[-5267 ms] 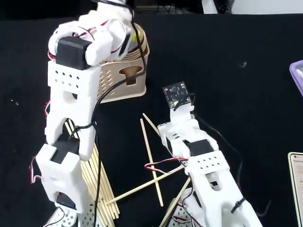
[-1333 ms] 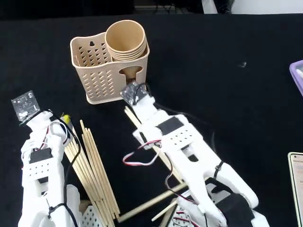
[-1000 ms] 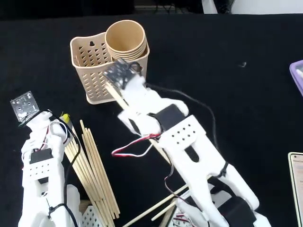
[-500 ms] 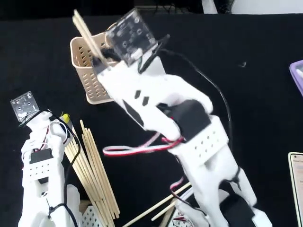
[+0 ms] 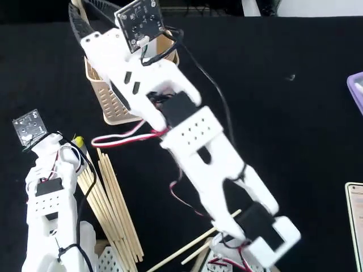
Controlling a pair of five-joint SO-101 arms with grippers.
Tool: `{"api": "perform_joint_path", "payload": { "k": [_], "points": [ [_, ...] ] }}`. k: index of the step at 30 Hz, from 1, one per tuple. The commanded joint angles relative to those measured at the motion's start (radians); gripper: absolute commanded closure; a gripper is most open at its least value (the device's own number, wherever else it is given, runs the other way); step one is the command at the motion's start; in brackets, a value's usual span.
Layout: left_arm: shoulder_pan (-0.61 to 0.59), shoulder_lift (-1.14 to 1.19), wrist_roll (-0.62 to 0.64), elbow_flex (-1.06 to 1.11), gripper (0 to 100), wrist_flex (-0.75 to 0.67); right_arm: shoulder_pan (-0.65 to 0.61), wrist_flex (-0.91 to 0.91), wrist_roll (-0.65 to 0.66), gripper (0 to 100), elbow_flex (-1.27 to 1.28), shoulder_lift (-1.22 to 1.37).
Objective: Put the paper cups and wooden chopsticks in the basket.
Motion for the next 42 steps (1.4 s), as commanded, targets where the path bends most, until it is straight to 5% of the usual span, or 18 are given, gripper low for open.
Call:
{"api": "perform_joint_path", "payload": {
  "k": [1, 16, 22, 36, 38, 42],
  "points": [
    [-0.001, -0.018, 0.005, -0.007, 81, -0.017, -0.003, -0.147, -0.003, 98.7, -0.056, 0.054],
    [-0.001, -0.018, 0.005, -0.007, 81, -0.017, 0.041, -0.124, -0.005, 98.3, -0.054, 0.222],
    [-0.001, -0.018, 0.005, -0.007, 81, -0.017, 0.044, 0.241, -0.009, 84.1, -0.145, 0.171],
    [-0.001, -0.018, 0.005, -0.007, 81, -0.017, 0.127, 1.24, 0.012, 83.7, -0.213, -0.294],
    [-0.001, -0.018, 0.005, -0.007, 81, -0.017, 0.19, 1.356, 0.107, 83.7, -0.203, -0.325],
    [-0.001, -0.018, 0.005, -0.005, 81, -0.017, 0.319, 1.54, 0.499, 83.6, -0.094, -0.36]
  ]
}}
